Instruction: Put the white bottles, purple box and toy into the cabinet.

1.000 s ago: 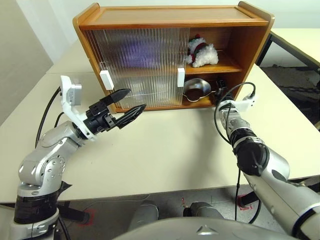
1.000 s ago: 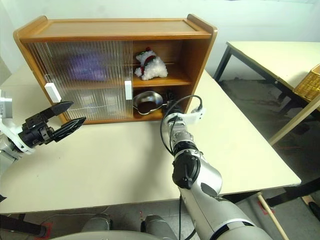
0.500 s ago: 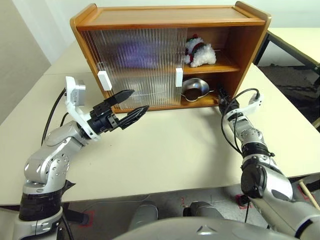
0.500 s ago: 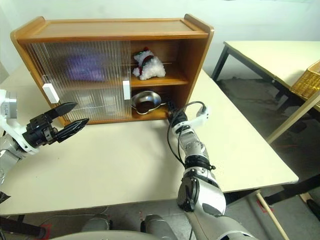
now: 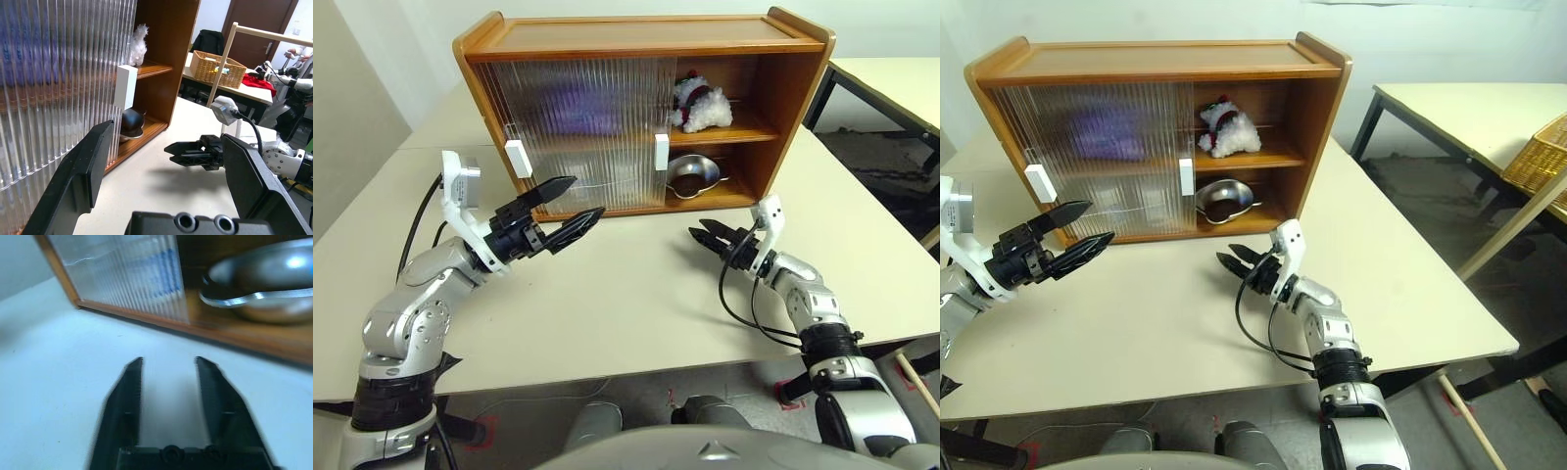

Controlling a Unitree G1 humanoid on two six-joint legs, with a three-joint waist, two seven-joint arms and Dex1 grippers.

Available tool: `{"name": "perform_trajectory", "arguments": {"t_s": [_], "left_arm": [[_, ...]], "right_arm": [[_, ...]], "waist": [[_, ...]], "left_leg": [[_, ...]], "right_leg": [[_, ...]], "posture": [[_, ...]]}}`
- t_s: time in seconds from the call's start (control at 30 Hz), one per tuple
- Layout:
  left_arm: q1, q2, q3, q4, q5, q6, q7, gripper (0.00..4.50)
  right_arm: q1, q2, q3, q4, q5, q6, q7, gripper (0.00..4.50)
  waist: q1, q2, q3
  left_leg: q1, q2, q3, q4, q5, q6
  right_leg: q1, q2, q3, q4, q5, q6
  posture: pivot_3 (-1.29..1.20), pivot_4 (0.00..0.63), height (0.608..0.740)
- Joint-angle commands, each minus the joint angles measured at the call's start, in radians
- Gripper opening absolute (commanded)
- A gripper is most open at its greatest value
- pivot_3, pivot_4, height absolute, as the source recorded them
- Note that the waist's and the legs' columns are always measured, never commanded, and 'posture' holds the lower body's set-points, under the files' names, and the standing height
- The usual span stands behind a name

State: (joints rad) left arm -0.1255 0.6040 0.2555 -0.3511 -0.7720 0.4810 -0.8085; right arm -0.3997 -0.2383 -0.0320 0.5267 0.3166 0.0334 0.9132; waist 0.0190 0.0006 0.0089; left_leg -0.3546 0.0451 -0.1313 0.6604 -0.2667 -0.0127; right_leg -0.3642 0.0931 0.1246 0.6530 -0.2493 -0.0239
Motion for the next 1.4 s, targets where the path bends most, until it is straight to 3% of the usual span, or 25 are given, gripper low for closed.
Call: {"name": "perform_trajectory", "arguments": {"t_s": [0.03, 0.1, 0.47, 0.8, 1.4], "left_arm": [[0.011, 0.002, -0.006, -0.004, 0.014, -0.002, 0.002, 4.50], [0.011, 0.002, -0.007, -0.003, 0.015, -0.002, 0.002, 4.50], [0.012, 0.005, -0.001, -0.007, 0.013, -0.002, 0.008, 4.50], [0.030, 0.011, 0.009, -0.046, 0.001, 0.011, 0.041, 4.50], [0.036, 0.018, 0.011, -0.046, -0.001, 0.007, 0.041, 4.50]], "right_arm": [[-0.056, 0.007, 0.016, 0.065, -0.028, -0.044, 0.008, 0.82], [-0.097, 0.016, 0.019, 0.112, -0.035, -0.059, 0.012, 0.02], [-0.288, 0.051, 0.007, 0.419, -0.082, -0.147, 0.028, 0.02], [-0.413, 0.065, -0.027, 0.590, -0.106, -0.211, -0.002, 0.02], [-0.491, 0.070, -0.057, 0.685, -0.139, -0.231, -0.063, 0.02]], "waist": [[0.000, 0.000, 0.000], [0.000, 0.000, 0.000], [0.006, 0.000, 0.000], [0.011, 0.000, 0.000], [0.021, 0.000, 0.000]], "left_leg": [[0.001, 0.000, 0.000, 0.000, 0.000, 0.000], [0.002, 0.000, -0.001, -0.001, 0.000, 0.000], [-0.002, 0.001, -0.002, -0.003, -0.001, -0.001], [-0.002, 0.002, -0.001, -0.004, -0.002, -0.002], [-0.002, 0.004, -0.001, -0.005, -0.002, -0.002]], "right_leg": [[0.001, 0.000, 0.000, 0.000, 0.000, 0.000], [0.001, 0.000, 0.000, 0.000, 0.000, 0.000], [-0.004, 0.000, 0.000, 0.000, 0.002, -0.011], [-0.004, -0.001, 0.000, 0.000, 0.001, -0.011], [-0.004, -0.002, 0.000, 0.000, 0.000, -0.013]], "posture": [[0.07, 0.000, 0.740], [0.07, 0.000, 0.740], [0.09, 0.000, 0.740], [0.11, 0.000, 0.740], [0.12, 0.002, 0.740]]}}
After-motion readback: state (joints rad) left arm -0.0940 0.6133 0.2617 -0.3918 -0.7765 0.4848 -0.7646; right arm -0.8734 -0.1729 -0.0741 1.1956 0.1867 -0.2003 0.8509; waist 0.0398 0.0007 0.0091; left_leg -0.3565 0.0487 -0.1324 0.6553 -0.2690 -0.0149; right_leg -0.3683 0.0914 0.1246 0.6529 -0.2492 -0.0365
